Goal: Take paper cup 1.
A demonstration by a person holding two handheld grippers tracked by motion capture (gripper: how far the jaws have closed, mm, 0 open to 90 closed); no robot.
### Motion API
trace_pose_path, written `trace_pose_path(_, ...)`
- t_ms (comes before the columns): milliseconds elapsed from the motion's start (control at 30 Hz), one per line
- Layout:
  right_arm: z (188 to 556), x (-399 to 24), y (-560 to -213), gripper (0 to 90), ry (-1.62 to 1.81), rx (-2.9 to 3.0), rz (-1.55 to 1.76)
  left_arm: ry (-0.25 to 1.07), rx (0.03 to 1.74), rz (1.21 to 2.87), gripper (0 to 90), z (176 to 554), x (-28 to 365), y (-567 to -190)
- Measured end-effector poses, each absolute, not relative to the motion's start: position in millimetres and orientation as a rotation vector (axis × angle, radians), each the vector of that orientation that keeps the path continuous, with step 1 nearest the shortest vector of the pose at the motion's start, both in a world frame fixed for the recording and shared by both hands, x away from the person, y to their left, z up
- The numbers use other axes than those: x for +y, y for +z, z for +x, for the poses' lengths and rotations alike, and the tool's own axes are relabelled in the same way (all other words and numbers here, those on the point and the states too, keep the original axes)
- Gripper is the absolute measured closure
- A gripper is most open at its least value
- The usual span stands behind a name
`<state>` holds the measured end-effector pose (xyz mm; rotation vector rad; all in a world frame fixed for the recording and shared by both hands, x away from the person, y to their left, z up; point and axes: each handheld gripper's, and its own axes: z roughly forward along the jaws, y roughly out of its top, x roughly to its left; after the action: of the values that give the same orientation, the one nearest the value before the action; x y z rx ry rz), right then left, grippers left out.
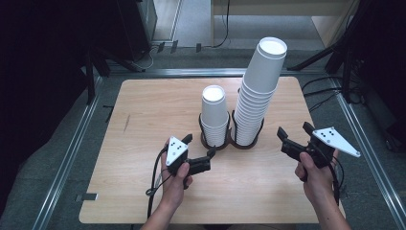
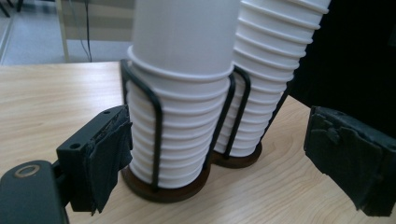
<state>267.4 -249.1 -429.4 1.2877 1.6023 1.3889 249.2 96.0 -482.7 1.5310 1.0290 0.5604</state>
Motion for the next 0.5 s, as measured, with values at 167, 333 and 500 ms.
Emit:
trace_pose_path(167, 273.1, -238.4, -414.6, 13.7, 1.399, 1.606, 1.273, 0.569, 1.002, 1.543, 7.8, 252.4, 74.6, -479.5)
trace_pose_path(333, 278.1, -229.2, -402.0, 13.5, 1.426, 1.615, 1.244, 0.588, 0.977, 1.572, 7.8, 257.8, 57.1, -478.2)
trace_pose_path(500, 283.8, -226.0, -389.8, 13.0, 1.447, 1.628, 1.249, 0.609, 0.963, 1.602, 7.8, 262.5, 41.1, -479.9)
